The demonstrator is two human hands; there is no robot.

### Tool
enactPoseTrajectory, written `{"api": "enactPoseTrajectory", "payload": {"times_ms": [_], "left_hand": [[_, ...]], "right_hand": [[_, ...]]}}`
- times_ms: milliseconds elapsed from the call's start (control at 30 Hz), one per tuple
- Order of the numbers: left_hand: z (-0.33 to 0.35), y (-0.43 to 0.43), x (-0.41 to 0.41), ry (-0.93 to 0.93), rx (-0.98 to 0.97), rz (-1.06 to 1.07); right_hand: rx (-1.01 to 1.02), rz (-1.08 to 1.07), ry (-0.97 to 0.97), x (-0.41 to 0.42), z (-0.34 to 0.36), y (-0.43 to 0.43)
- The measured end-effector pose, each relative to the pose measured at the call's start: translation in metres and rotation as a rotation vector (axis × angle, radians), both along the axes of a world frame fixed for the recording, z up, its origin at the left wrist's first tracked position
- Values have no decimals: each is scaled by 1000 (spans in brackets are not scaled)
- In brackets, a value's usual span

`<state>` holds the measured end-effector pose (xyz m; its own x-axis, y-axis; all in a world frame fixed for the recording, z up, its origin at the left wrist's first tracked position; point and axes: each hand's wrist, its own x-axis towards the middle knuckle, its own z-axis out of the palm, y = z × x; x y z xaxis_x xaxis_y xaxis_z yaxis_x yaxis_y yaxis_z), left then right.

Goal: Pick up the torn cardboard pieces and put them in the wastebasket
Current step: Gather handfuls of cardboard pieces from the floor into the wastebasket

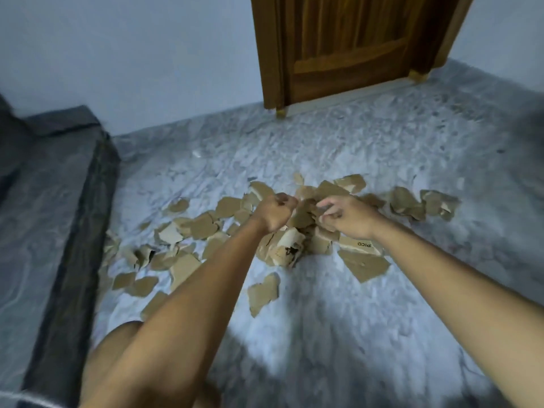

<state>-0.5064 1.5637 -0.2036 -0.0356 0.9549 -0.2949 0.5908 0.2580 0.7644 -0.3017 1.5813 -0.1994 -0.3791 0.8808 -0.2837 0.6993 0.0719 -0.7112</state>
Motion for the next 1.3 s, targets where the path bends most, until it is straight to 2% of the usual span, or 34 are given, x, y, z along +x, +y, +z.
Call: {"api": "enactPoseTrajectory", "payload": {"times_ms": [100,167,333,400,500,600,700,800,933,1200,1300], "left_hand": [[-22,-14,-32,-14,-76,-5],[-36,-22,-44,40,-115,-19],[-82,-34,-52,344,-282,-212],[-120,-40,-53,377,-368,-225],[-186,-58,-43,540,-469,-215],[-233,-82,-26,624,-435,-88],[-248,-89,-15,610,-283,6],[-255,-78,-10,558,-177,1],[-241,-63,10,355,-122,2],[-211,-51,25,269,-365,95],[-207,-65,12,277,-430,-23]], "right_hand": [[-47,37,-50,-28,-18,-4],[-73,59,-104,-41,-30,-9],[-153,90,-291,-37,-91,-9],[-177,85,-385,-22,-119,-8],[-171,77,-573,9,-159,-13],[-189,67,-643,32,-193,-17],[31,35,-746,53,-207,-5],[74,-36,-715,66,-217,15],[71,-83,-755,80,-242,22],[265,-62,-616,105,-265,19],[289,154,-383,82,-246,4]]}}
